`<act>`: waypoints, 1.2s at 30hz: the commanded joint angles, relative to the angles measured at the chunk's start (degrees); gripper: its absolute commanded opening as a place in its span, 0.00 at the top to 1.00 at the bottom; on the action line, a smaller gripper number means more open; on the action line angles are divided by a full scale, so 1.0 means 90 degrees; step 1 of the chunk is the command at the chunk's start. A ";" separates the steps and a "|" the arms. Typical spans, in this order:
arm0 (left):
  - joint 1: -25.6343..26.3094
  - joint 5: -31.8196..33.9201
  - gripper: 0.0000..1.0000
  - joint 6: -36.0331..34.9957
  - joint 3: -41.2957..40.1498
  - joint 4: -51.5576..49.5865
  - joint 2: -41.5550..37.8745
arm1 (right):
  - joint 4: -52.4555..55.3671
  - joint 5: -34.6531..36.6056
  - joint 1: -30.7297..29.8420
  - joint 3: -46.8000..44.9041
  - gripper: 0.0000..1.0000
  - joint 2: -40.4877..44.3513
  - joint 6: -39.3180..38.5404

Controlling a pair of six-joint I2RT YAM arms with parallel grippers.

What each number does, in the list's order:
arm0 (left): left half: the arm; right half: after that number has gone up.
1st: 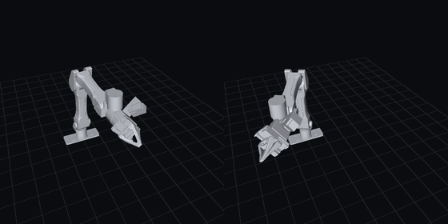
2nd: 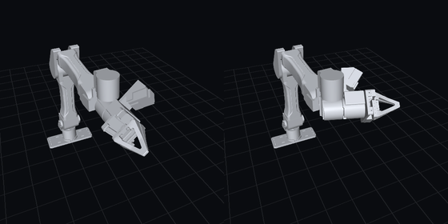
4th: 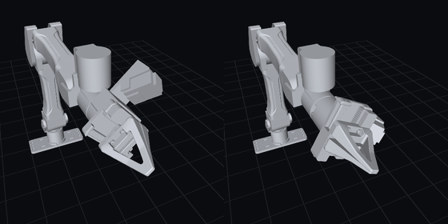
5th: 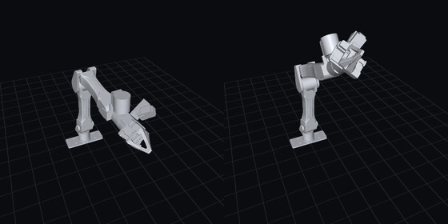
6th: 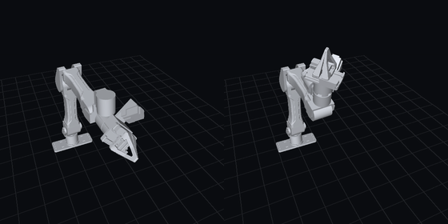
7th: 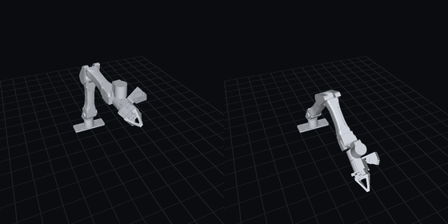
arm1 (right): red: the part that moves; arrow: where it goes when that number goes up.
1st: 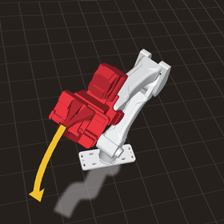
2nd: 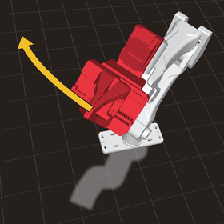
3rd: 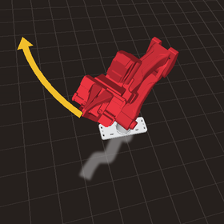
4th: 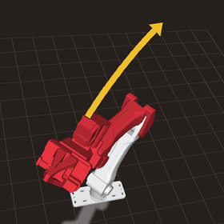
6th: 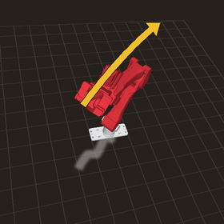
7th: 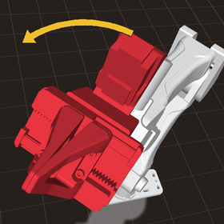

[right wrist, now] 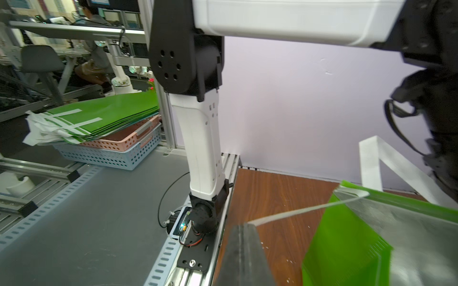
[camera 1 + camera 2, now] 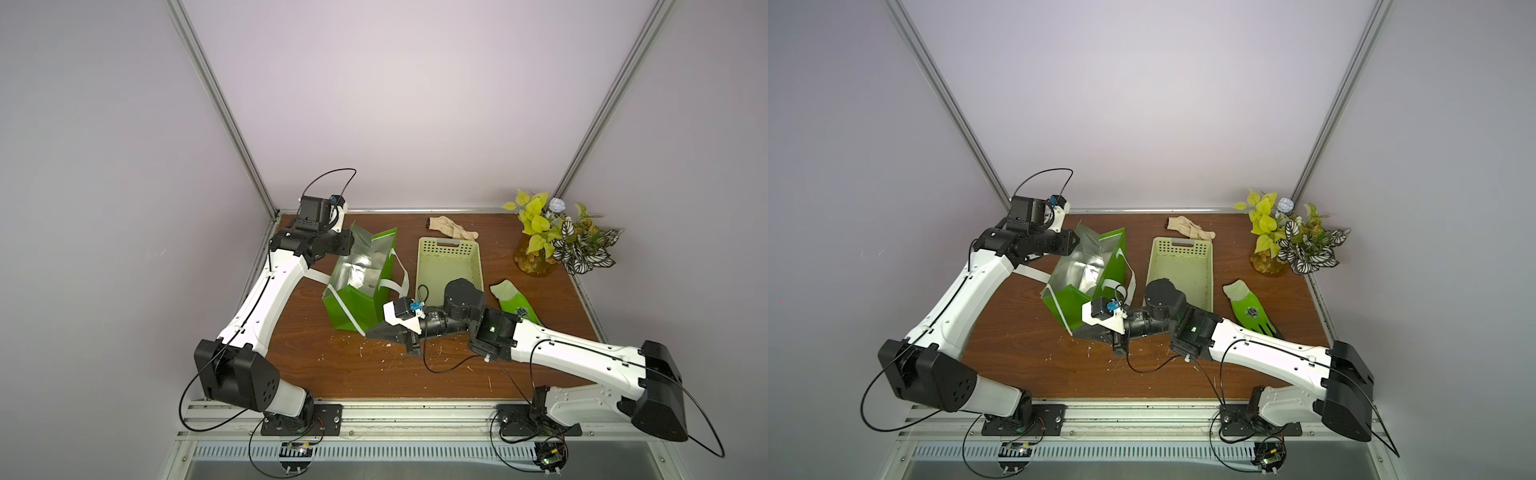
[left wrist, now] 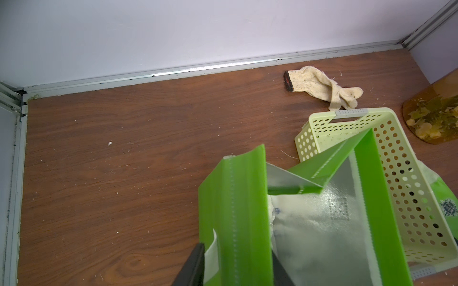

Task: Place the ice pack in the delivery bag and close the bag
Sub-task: Tear off the adhesive seal from the delivery bag.

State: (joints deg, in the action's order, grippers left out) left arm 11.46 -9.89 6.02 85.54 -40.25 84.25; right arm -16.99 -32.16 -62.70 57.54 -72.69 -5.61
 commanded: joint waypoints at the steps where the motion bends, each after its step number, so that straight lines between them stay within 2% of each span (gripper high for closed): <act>1: -0.0104 0.0093 0.61 -0.0032 0.0058 -0.0036 0.0034 | 0.0787 0.0472 0.0542 0.0198 1.00 0.0335 -0.0077; 10: -0.0113 0.0132 0.61 -0.0011 0.0035 -0.0034 0.0053 | 0.1329 0.0453 0.1825 -0.0365 1.00 0.1674 0.0039; 16: -0.0119 0.0132 0.61 -0.0015 0.0008 -0.0040 0.0033 | 0.1857 0.0624 0.2451 -0.0434 1.00 0.2020 0.0025; 29: -0.0122 0.0219 0.61 -0.0068 -0.0012 -0.0035 0.0034 | 0.2520 0.1313 0.2899 -0.0064 1.00 0.2227 0.0028; 32: -0.0131 0.0222 0.61 -0.0086 -0.0027 -0.0038 0.0015 | 0.2888 0.1731 0.2981 0.0094 1.00 0.2254 -0.0054; 36: -0.0142 0.0202 0.57 -0.0092 -0.0024 -0.0039 -0.0018 | 0.3160 0.2008 0.3197 0.0241 1.00 0.2360 -0.0100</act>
State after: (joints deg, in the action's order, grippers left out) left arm 11.14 -8.69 5.72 85.56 -40.21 84.31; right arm 9.50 -17.80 -35.14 56.86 -53.12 -5.74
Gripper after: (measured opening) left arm 0.423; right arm 0.036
